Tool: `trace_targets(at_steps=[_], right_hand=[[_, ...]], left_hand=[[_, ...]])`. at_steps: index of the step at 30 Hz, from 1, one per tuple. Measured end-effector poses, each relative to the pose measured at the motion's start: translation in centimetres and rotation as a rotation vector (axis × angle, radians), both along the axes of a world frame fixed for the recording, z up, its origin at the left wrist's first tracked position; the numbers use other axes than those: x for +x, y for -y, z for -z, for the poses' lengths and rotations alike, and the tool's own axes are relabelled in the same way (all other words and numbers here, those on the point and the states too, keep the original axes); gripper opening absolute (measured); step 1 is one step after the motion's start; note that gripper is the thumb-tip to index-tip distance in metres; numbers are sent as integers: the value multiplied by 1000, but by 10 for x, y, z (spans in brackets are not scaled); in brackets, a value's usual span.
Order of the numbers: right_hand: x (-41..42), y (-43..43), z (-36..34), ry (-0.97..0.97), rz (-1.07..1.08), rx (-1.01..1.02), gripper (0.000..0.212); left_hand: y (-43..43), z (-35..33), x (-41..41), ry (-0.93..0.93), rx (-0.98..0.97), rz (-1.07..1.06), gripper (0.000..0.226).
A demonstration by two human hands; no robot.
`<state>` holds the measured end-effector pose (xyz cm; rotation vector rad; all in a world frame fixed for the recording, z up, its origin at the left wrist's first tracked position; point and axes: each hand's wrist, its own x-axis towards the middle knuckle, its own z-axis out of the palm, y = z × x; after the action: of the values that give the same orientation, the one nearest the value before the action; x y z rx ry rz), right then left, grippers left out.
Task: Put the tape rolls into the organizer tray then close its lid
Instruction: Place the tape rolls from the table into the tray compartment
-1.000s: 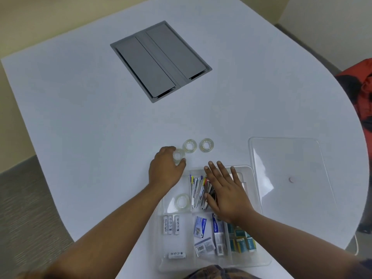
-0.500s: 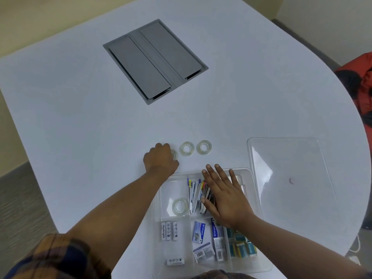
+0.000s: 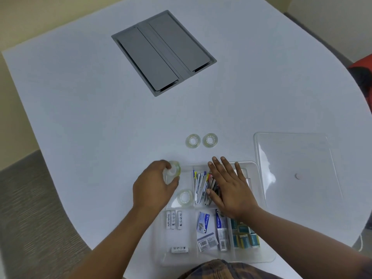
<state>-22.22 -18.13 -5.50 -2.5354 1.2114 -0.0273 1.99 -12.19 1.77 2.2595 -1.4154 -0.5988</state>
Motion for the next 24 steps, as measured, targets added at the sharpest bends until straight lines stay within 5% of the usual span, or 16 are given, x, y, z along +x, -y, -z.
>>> trace_targets(at_steps=[12,18,24], right_hand=[[0,0,0,16,10,-1,72],[0,1,1,24,13,-4,71],[0,0,3,30,10,-8,72]], left_hand=[[-11,30,-15,233,372,335,25],[-7,34,-17,179,298,265,39],[12,16,-12,194,75,187,28]])
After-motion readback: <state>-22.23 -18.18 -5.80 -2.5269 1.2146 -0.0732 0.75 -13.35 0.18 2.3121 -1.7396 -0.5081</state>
